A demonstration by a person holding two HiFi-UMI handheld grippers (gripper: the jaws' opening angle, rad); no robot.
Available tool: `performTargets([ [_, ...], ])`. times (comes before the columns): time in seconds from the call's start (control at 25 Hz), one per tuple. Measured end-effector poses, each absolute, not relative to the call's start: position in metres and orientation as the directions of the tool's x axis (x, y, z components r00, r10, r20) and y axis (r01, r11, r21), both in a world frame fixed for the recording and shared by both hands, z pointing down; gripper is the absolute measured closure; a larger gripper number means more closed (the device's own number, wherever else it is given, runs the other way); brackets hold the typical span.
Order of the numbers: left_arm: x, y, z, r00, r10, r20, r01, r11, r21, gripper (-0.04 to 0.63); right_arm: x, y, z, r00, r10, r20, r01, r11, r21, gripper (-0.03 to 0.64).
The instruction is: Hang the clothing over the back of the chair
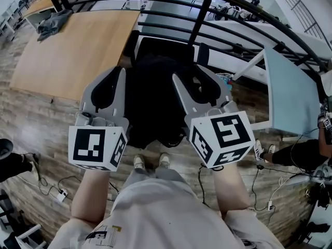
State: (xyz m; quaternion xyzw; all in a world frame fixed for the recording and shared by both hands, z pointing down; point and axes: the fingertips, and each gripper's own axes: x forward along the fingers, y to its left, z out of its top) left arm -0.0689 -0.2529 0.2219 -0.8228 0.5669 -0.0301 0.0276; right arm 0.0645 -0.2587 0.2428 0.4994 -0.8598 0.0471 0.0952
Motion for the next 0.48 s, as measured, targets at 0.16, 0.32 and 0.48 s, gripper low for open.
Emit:
performTargets([
  [0.16, -0.073, -0.235, 0.197, 0.353, -0.935, -0.046, -0.931, -0.346, -0.113, 0.594, 0.057, -0.240, 0.204, -0.457, -0.884, 0.096, -0.882, 0.464, 0.079, 0.456],
  [0.32, -0.072, -0.216, 0.176, 0.388, -0.918, -0.080, -0.918, -0.377, -0.122, 0.594, 0.050, -0.222, 0.181, -0.428, -0.904, 0.002, -0.897, 0.426, 0.117, 0.483],
  [0.48, -0.076, -0.205, 0.161, 0.394, -0.912, -0.112, -0.916, -0.379, -0.134, 0.594, 0.047, -0.212, 0.171, -0.403, -0.913, -0.066, -0.915, 0.399, 0.067, 0.559],
])
